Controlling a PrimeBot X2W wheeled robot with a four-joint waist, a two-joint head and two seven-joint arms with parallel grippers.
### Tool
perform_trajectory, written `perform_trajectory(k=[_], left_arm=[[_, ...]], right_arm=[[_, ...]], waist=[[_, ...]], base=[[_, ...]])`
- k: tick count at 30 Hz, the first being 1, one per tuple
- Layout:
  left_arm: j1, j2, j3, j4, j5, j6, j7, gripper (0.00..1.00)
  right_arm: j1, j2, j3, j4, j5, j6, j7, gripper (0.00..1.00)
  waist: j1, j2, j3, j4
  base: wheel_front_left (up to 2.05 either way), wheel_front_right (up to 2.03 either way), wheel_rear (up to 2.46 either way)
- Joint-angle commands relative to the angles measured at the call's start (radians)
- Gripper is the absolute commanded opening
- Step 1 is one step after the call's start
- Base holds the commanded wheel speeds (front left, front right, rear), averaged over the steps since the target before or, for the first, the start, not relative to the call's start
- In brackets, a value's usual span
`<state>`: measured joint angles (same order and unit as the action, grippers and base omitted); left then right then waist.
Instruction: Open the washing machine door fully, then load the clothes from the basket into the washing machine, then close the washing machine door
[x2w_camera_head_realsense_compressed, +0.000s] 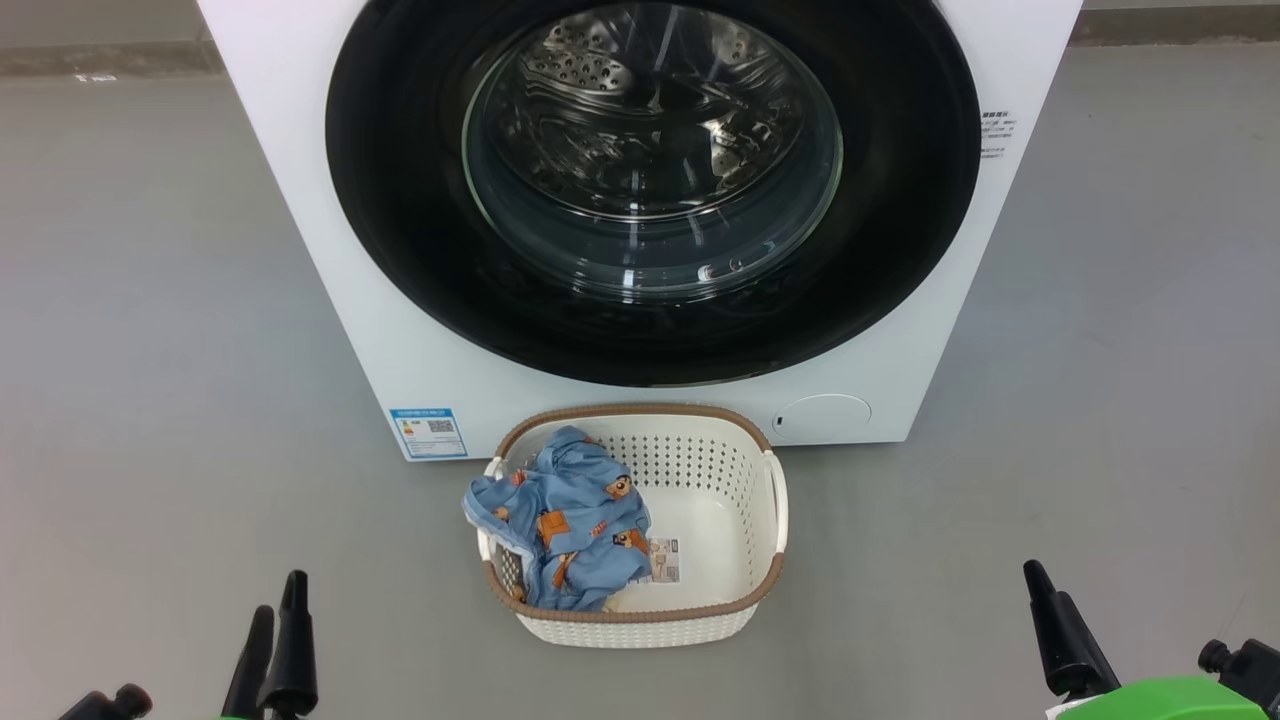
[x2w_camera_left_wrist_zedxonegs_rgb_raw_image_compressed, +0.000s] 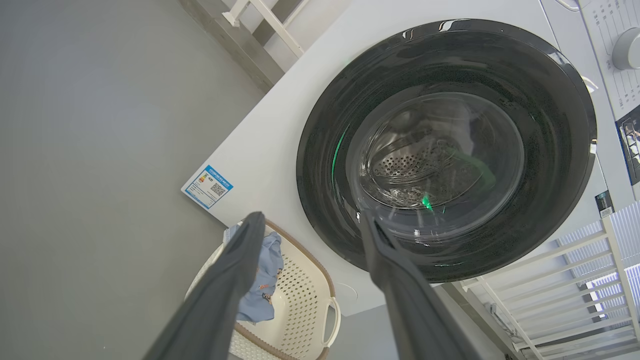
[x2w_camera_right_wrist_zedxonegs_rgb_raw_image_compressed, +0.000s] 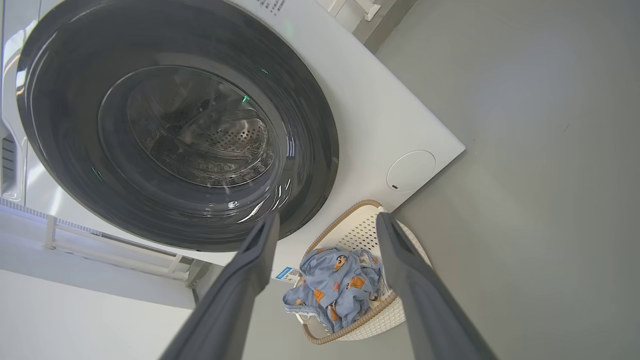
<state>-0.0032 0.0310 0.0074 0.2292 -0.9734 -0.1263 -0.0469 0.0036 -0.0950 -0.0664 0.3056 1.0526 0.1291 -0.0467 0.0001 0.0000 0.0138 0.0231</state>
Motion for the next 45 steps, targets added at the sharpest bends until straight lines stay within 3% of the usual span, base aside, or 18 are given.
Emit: perform_trajectory(k=[1, 45], left_arm=[[-0.004, 0.020, 0.012, -0.034, 0.044, -0.002, -0.014, 1.00], [0.029, 0.040, -0.026, -0.102, 0.590, -0.004, -0.143, 1.00]], right_arm=[[-0.005, -0.019, 0.021, -0.028, -0.038, 0.001, -0.015, 1.00], [0.038, -0.072, 0.071, -0.057, -0.482, 0.001, -0.143, 1.00]], waist=[[-0.0001, 0.0000, 0.000, 0.001], [-0.0001, 0.0000, 0.013, 0.023]], base=[[0.00, 0.00, 0.00], [0.00, 0.00, 0.00]])
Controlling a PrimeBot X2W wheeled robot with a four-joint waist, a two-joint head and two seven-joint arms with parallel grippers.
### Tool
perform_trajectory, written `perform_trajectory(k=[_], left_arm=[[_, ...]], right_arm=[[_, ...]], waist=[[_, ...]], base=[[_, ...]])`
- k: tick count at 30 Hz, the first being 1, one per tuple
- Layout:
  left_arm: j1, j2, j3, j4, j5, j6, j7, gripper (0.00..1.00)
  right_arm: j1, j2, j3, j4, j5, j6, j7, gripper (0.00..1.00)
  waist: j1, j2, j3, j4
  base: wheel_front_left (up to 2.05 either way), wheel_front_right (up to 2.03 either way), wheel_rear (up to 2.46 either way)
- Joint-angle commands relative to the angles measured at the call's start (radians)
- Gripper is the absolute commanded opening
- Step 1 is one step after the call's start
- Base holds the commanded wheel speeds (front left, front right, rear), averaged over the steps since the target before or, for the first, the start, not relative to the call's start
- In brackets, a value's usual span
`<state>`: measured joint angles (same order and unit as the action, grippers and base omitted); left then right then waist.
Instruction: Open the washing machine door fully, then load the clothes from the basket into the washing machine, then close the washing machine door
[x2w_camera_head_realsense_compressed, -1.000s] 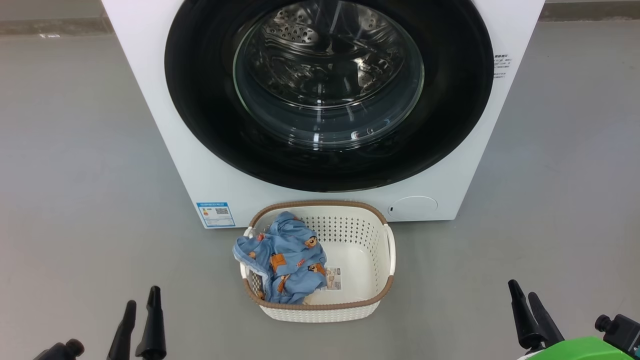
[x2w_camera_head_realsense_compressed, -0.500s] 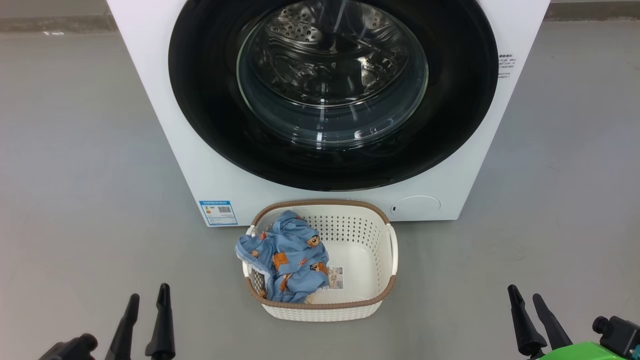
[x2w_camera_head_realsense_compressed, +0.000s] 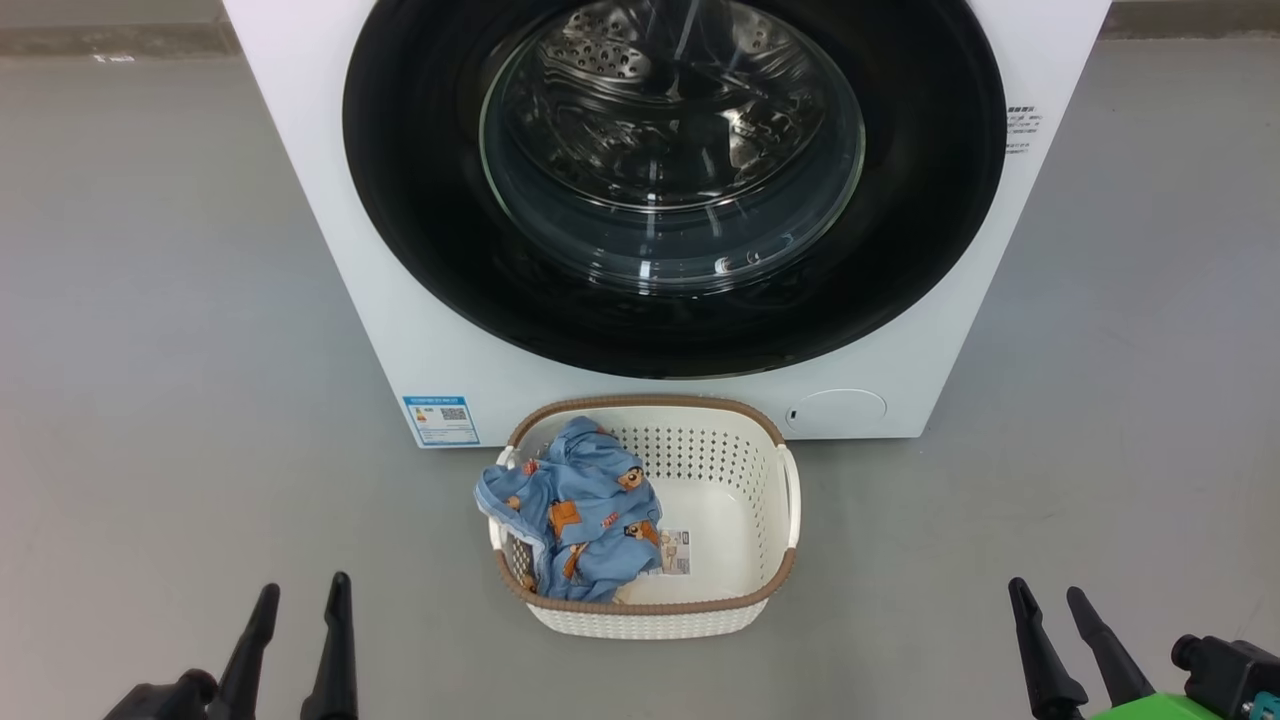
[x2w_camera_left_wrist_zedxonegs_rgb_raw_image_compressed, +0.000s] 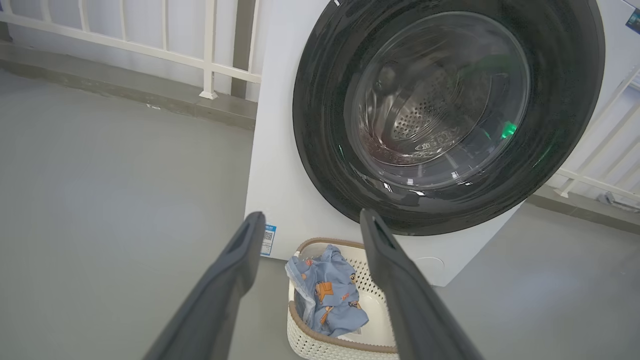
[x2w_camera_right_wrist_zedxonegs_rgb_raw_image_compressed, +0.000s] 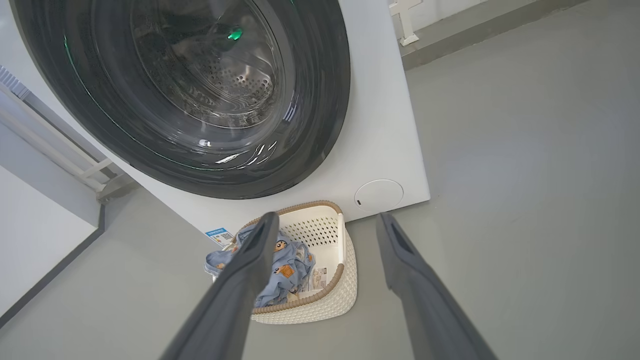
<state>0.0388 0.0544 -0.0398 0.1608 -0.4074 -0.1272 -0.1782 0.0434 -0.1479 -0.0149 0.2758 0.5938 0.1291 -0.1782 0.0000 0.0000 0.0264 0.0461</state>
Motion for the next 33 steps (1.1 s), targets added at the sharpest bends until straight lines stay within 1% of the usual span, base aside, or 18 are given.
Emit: perform_trajectory(k=[1, 25, 33], left_arm=[[-0.012, 0.017, 0.020, -0.035, 0.036, -0.003, -0.015, 1.00], [-0.004, 0.032, 0.007, -0.057, 0.309, -0.003, -0.082, 1.00], [-0.003, 0.032, 0.016, -0.045, 0.303, -0.003, -0.084, 1.00]], right_arm=[[-0.001, -0.020, 0.020, -0.028, -0.034, 0.001, -0.015, 1.00], [0.015, -0.037, 0.025, -0.044, -0.264, 0.002, -0.082, 1.00], [0.017, -0.030, 0.015, -0.044, -0.268, 0.002, -0.084, 1.00]], waist=[[0.0000, 0.0000, 0.000, 0.000], [0.0000, 0.0000, 0.017, 0.006], [0.0000, 0.0000, 0.013, -0.001]], base=[[0.00, 0.00, 0.00], [0.00, 0.00, 0.00], [0.00, 0.00, 0.00]])
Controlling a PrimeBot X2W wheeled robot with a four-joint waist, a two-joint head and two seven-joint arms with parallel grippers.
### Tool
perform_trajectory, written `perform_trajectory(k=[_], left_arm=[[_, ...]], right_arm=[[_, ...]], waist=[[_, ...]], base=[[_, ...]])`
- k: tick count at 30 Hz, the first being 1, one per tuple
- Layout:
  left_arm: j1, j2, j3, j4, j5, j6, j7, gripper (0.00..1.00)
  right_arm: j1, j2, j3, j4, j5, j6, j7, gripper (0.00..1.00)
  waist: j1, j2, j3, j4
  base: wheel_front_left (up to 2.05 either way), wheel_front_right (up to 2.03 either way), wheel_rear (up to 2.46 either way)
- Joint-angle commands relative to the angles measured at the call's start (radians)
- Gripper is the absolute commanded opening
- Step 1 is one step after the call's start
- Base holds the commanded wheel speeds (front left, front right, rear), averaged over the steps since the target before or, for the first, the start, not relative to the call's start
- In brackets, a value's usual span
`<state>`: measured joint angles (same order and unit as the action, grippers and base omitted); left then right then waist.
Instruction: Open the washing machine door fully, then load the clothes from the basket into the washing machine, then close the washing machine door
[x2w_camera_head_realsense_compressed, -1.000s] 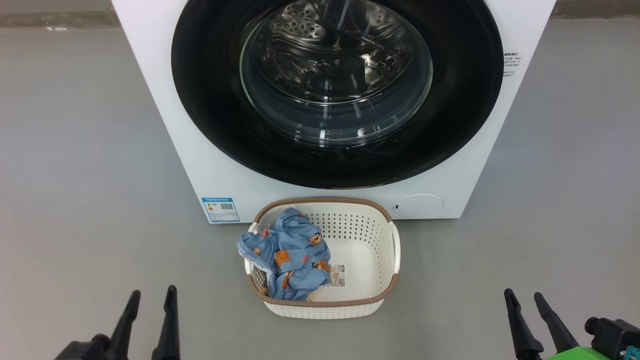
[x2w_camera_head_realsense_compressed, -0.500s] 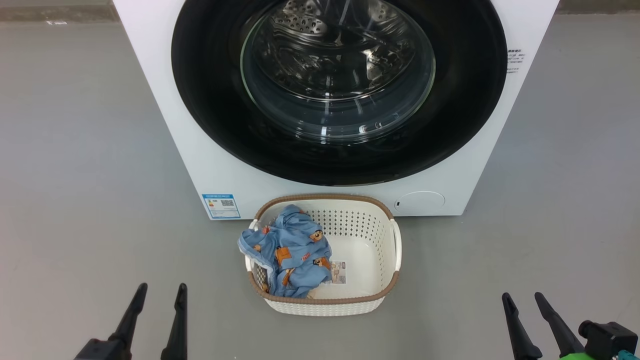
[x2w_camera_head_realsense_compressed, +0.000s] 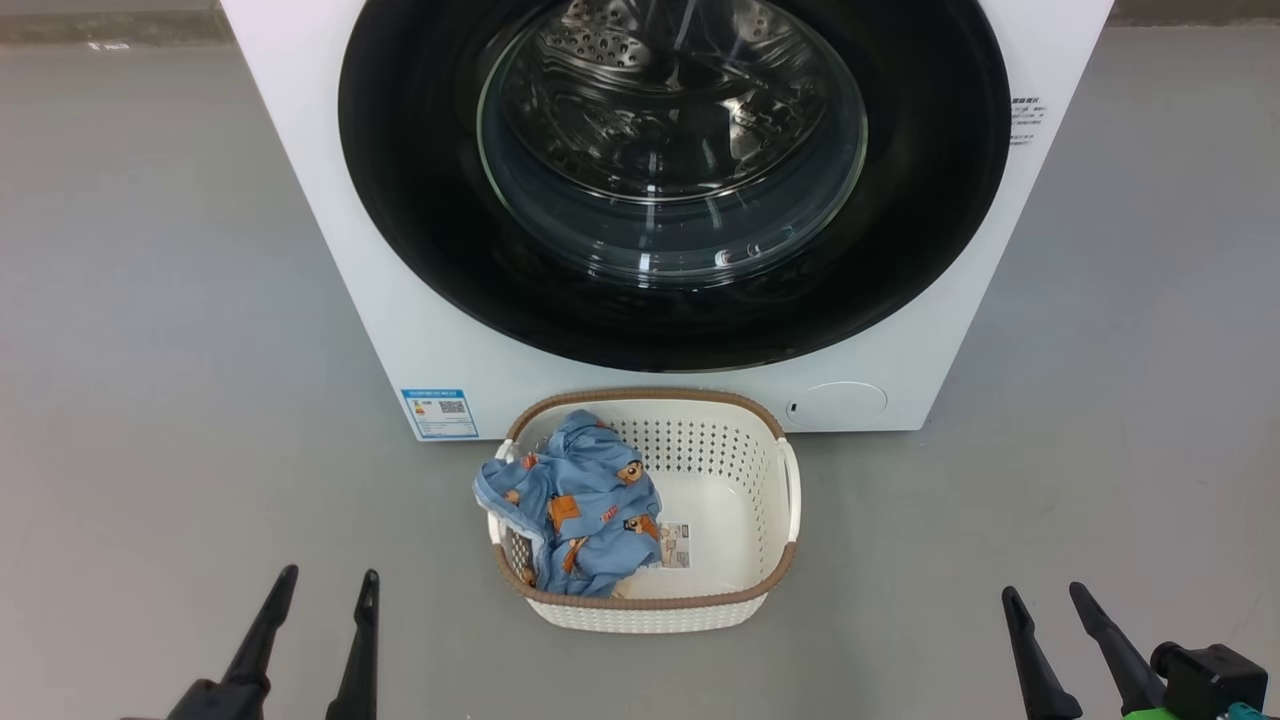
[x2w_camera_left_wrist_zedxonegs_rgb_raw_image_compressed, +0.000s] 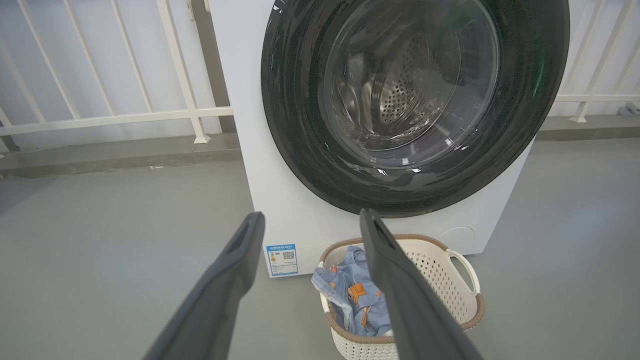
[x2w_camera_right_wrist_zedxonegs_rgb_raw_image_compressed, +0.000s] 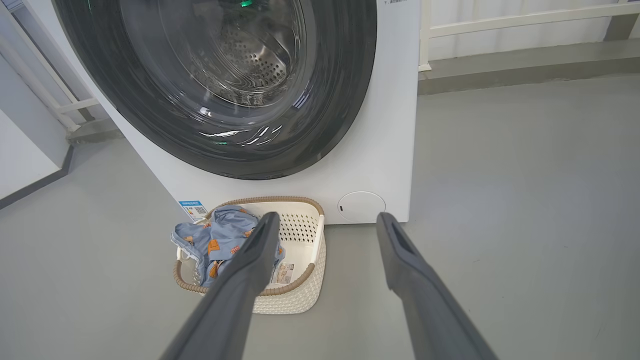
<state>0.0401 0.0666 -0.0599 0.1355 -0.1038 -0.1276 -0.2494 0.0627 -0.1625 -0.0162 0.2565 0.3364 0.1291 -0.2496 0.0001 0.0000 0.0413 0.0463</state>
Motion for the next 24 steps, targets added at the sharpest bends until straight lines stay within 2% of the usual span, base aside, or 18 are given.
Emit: perform_trajectory(k=[1, 13, 24], left_arm=[[-0.004, 0.020, 0.038, -0.019, -0.001, -0.003, -0.012, 1.00], [0.000, 0.015, 0.058, -0.001, 0.040, -0.002, -0.012, 1.00], [-0.001, 0.010, 0.063, 0.001, 0.042, -0.002, -0.012, 1.00]], right_arm=[[-0.002, -0.015, 0.016, -0.024, -0.010, 0.002, -0.012, 1.00], [0.004, -0.013, 0.012, -0.023, -0.009, 0.002, -0.012, 1.00], [0.006, -0.012, 0.014, -0.026, -0.011, 0.002, -0.012, 1.00]], waist=[[-0.0001, 0.0000, -0.003, -0.002], [-0.0001, 0.0000, -0.016, -0.006], [-0.0001, 0.0000, -0.011, -0.006]], base=[[0.00, 0.00, 0.00], [0.09, 0.09, -0.18], [0.85, 0.85, -1.69]])
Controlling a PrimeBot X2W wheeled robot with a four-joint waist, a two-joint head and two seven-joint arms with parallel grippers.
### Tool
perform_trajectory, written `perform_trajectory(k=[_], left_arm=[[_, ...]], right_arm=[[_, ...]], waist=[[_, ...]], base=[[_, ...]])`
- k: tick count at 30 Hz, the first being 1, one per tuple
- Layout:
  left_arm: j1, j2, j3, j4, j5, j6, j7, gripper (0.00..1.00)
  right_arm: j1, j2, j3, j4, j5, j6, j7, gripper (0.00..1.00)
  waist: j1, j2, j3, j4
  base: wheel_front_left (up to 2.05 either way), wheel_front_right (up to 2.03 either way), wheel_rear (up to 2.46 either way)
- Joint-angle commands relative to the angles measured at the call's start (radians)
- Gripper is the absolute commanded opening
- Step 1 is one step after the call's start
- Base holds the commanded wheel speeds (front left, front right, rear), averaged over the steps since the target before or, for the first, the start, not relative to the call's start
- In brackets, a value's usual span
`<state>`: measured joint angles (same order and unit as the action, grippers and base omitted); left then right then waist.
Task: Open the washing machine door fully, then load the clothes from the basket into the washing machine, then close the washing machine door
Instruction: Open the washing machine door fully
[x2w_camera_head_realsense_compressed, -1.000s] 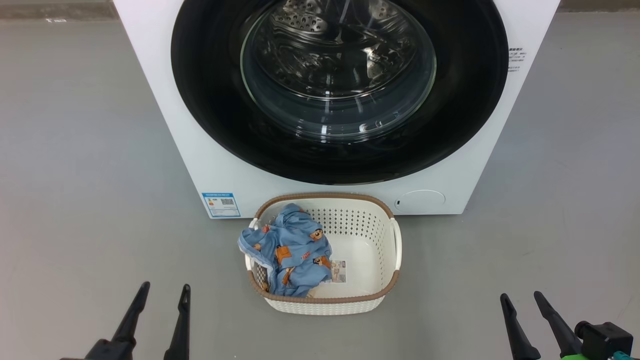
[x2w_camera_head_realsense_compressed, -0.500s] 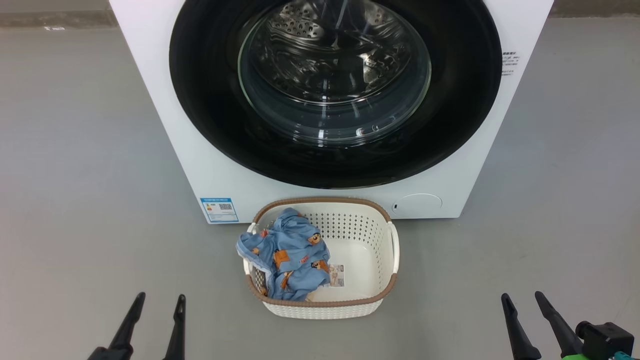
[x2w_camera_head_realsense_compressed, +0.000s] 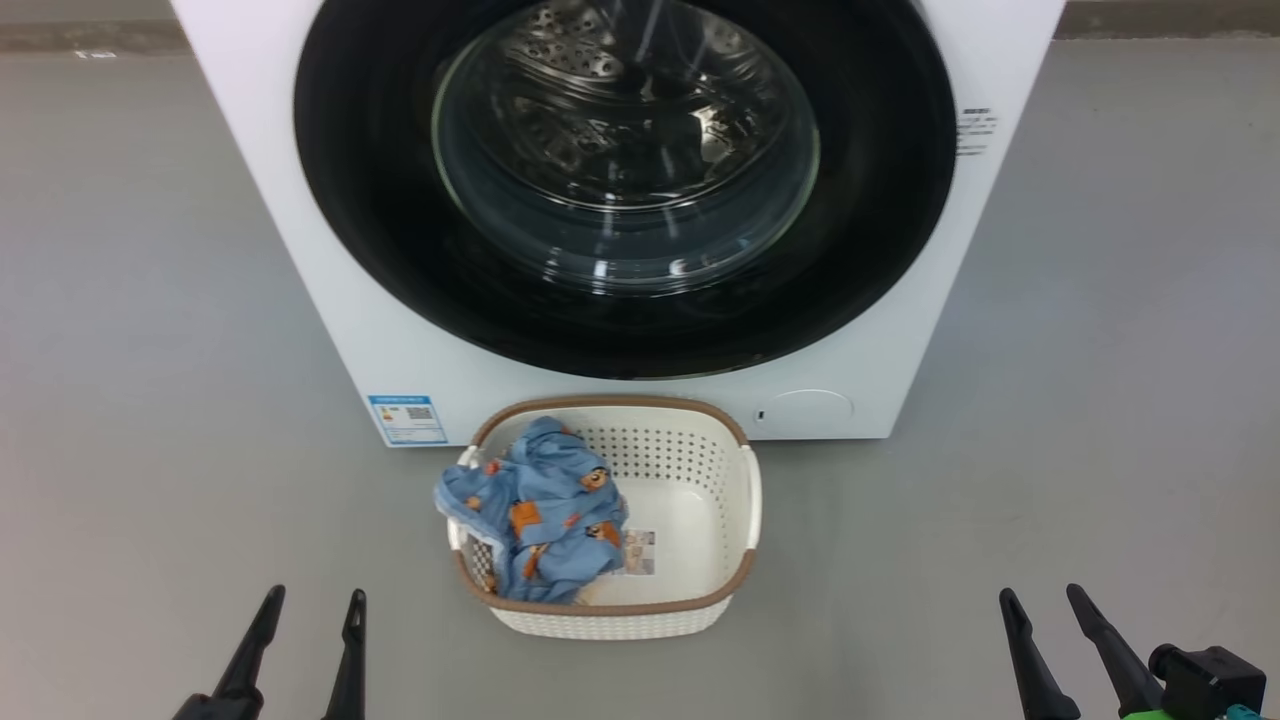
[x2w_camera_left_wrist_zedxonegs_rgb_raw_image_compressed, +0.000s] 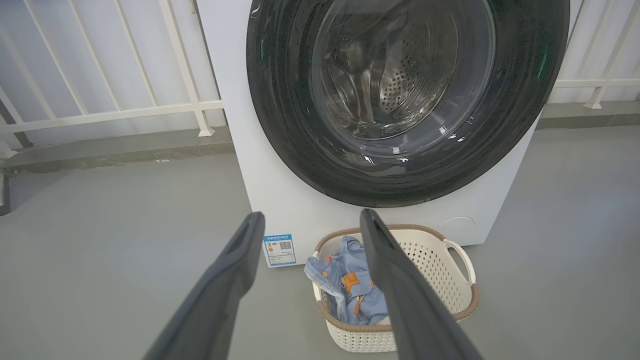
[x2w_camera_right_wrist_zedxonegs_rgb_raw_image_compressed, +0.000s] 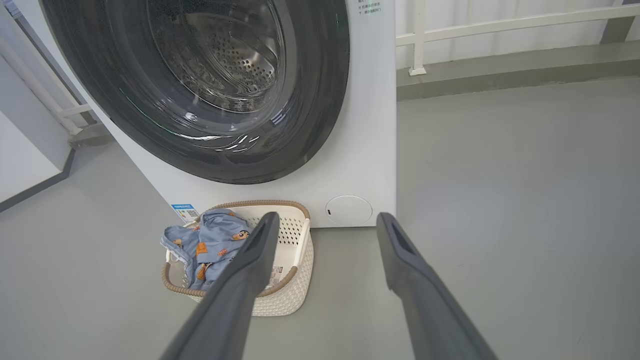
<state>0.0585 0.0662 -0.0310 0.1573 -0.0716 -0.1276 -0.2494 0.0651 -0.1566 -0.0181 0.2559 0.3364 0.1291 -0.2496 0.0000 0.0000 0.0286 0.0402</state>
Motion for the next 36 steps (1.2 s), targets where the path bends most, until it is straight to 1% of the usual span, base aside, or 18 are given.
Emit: perform_trajectory(k=[1, 16, 21, 27, 33, 34, 35, 36], left_arm=[[-0.019, 0.010, 0.034, -0.020, 0.010, -0.002, -0.012, 1.00], [-0.029, 0.008, 0.035, -0.021, -0.002, -0.003, -0.012, 1.00], [-0.032, 0.005, 0.040, -0.040, -0.038, -0.003, -0.012, 1.00], [-0.030, 0.006, 0.039, -0.045, -0.043, -0.003, -0.012, 1.00], [-0.033, 0.004, 0.033, -0.044, -0.048, -0.003, -0.012, 1.00], [-0.034, 0.003, 0.033, -0.044, -0.049, -0.003, -0.012, 1.00], [-0.035, 0.002, 0.033, -0.045, -0.050, -0.003, -0.012, 1.00], [-0.036, 0.001, 0.031, -0.046, -0.050, -0.003, -0.012, 1.00]], right_arm=[[0.004, -0.018, 0.016, -0.025, -0.011, 0.002, -0.012, 1.00], [-0.003, -0.016, 0.017, -0.026, -0.012, 0.002, -0.012, 1.00], [-0.003, -0.015, 0.014, -0.027, -0.014, 0.002, -0.012, 1.00], [-0.007, -0.014, 0.013, -0.025, -0.011, 0.002, -0.012, 1.00], [-0.020, -0.014, 0.023, -0.024, 0.001, 0.002, -0.012, 1.00], [-0.028, -0.015, 0.027, -0.025, 0.009, 0.002, -0.012, 0.69], [-0.037, -0.016, 0.030, -0.028, 0.017, 0.002, -0.012, 0.42], [-0.048, -0.015, 0.034, -0.032, 0.030, 0.002, -0.012, 0.24]], waist=[[0.0000, 0.0000, 0.002, 0.000], [0.0000, 0.0000, 0.016, -0.003], [0.0000, 0.0000, 0.017, -0.004], [0.0000, 0.0000, 0.019, -0.003], [0.0000, 0.0000, 0.027, -0.001], [0.0000, 0.0000, 0.029, -0.002], [0.0000, 0.0000, 0.031, -0.002], [0.0000, 0.0000, 0.033, -0.002]], base=[[1.23, 1.23, -2.46], [1.23, 1.23, -2.46], [1.06, 1.06, -2.12], [0.63, 0.63, -1.25], [0.16, 0.16, -0.32], [0.00, 0.00, 0.00], [0.00, 0.00, 0.00], [0.00, 0.00, 0.00]])
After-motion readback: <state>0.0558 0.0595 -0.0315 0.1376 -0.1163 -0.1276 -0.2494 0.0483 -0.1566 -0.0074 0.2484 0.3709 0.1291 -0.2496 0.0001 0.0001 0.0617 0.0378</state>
